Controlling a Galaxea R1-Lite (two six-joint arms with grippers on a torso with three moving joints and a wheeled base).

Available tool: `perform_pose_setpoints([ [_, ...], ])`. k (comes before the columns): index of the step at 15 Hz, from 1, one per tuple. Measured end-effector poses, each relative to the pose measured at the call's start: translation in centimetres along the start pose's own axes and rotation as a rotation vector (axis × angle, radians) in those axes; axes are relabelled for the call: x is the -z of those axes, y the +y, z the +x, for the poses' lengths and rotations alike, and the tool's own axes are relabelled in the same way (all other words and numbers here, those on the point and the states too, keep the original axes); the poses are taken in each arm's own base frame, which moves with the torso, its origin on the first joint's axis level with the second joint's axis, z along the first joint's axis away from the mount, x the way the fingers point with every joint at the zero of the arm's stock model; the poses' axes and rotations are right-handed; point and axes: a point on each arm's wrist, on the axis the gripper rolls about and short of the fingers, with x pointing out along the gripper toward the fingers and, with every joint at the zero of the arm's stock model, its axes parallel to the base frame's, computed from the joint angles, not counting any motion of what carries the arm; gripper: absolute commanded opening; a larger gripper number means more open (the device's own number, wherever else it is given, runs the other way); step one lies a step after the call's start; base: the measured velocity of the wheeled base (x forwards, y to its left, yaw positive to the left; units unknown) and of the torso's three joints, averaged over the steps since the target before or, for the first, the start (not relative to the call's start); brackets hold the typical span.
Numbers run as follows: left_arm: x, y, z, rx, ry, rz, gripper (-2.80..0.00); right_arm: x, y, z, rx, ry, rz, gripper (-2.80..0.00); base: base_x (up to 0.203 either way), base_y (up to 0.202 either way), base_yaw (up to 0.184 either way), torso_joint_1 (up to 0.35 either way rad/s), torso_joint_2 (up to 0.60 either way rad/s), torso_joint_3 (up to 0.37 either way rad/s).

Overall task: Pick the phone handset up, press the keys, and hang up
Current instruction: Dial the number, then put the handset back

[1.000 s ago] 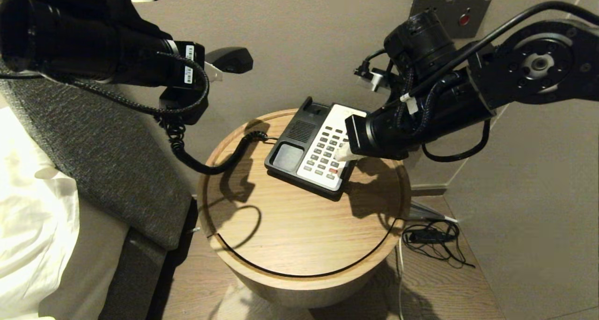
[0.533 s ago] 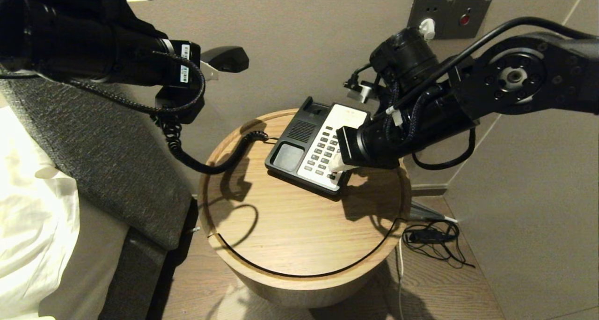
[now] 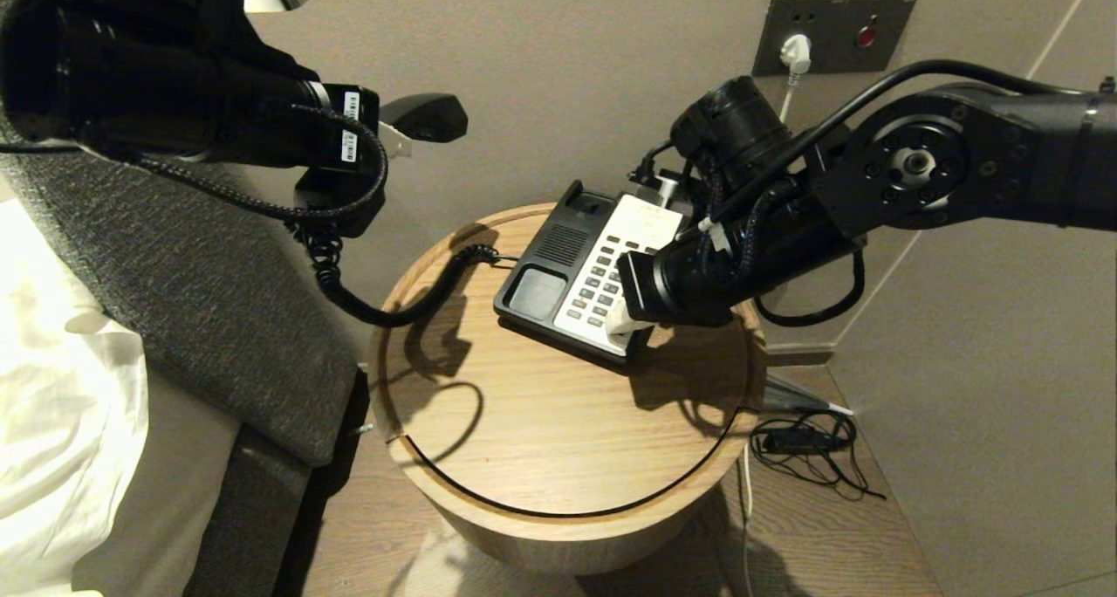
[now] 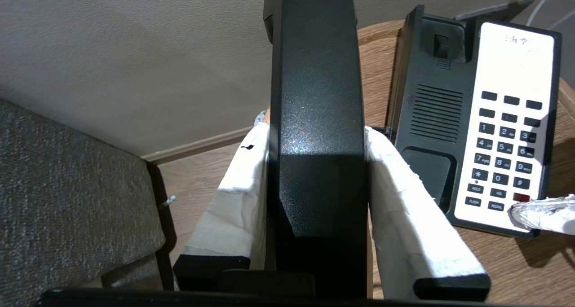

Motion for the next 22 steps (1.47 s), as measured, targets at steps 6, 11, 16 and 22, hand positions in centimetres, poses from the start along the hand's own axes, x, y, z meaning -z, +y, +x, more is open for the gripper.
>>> perform_pose_setpoints([
  [6,0.1,0.0,0.0,-0.001,0.004,-0.001,-2.80,0.1,-0.2,0.4,0.011,0.005,-0.008,-2.80,0.000,0.000,0.000,0.000,0.00,0.000],
  [11,0.2,0.0,0.0,0.001,0.008,-0.001,-2.80,-0.3,0.4,-0.9,-0.009,-0.027,-0.006,-2.80,0.000,0.000,0.000,0.000,0.00,0.000],
  [16,0.1,0.0,-0.4,0.005,0.001,0.001,-2.80,-0.5,1.4,-4.2,-0.033,-0.076,-0.021,-2.80,0.000,0.000,0.000,0.000,0.00,0.000],
  [22,0.5,-1.6,0.8,0.050,0.026,0.026,-2.80,-1.6,-2.6,-11.6,-0.008,-0.246,0.176,-2.80,0.000,0.000,0.000,0.000,0.00,0.000],
])
